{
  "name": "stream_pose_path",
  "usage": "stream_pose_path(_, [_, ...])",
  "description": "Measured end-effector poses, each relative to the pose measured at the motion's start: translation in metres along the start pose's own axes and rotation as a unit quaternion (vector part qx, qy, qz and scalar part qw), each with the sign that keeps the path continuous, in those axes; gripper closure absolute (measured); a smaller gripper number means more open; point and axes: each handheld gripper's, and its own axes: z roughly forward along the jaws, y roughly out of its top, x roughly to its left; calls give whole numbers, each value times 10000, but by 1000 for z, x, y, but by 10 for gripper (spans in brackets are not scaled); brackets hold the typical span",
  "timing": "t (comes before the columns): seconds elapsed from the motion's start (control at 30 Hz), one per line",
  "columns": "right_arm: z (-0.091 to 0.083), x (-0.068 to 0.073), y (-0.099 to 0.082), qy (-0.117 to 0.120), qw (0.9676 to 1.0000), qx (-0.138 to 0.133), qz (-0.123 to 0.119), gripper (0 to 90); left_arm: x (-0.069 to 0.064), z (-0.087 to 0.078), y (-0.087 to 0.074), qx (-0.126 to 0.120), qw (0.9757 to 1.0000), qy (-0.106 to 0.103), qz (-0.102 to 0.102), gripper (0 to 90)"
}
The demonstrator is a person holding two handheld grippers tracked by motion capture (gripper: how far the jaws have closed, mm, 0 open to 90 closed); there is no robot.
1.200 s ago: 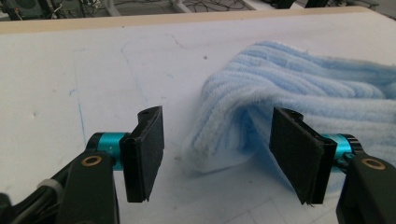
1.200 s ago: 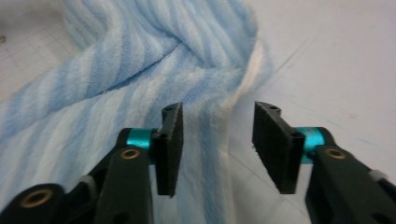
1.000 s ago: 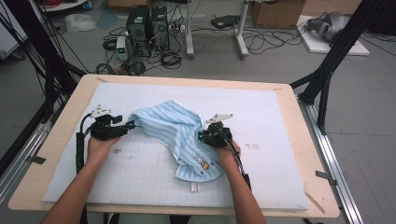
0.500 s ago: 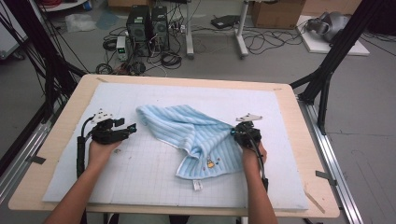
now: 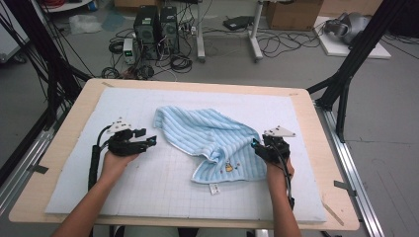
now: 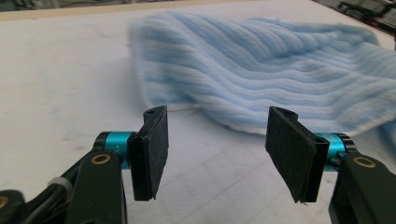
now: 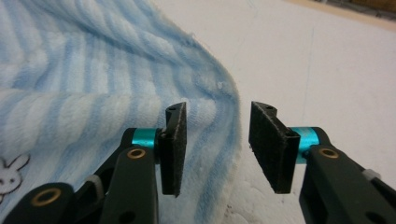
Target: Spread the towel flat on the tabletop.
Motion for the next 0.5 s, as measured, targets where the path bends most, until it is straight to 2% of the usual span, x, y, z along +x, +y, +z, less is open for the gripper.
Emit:
stream_pose_path(0.03, [-6,0,-1,33,10000,-58,-74,529,-12,10,2,70,9998,-174,90,397])
stream_pose_path(0.07, [-7,-1,-2,62,9999,-92,-67,522,-12,10,2,70,9998,-174,90,396])
stream_pose_path(0.1, [-9,-2,-3,78,9999,-118,-22,514,-18,16,2,118,9995,-256,155,395])
stream_pose_path(0.17, [-9,-5,-5,127,9998,-148,43,510,-30,29,4,250,9985,-368,332,392])
stream_pose_path(0.2, [-10,-7,-6,140,9998,-161,65,506,-41,40,6,417,9968,-453,503,392])
stream_pose_path(0.23, [-10,-7,-6,159,9997,-172,105,504,-41,40,6,417,9968,-453,503,392])
stream_pose_path(0.27, [-10,-8,-6,177,9996,-188,113,501,-48,49,7,539,9957,-527,530,389])
stream_pose_path(0.47, [-8,-9,-7,300,9992,-192,158,486,-62,65,8,722,9937,-521,681,354])
stream_pose_path(0.5, [-8,-10,-8,314,9992,-188,182,481,-68,72,7,863,9913,-584,806,354])
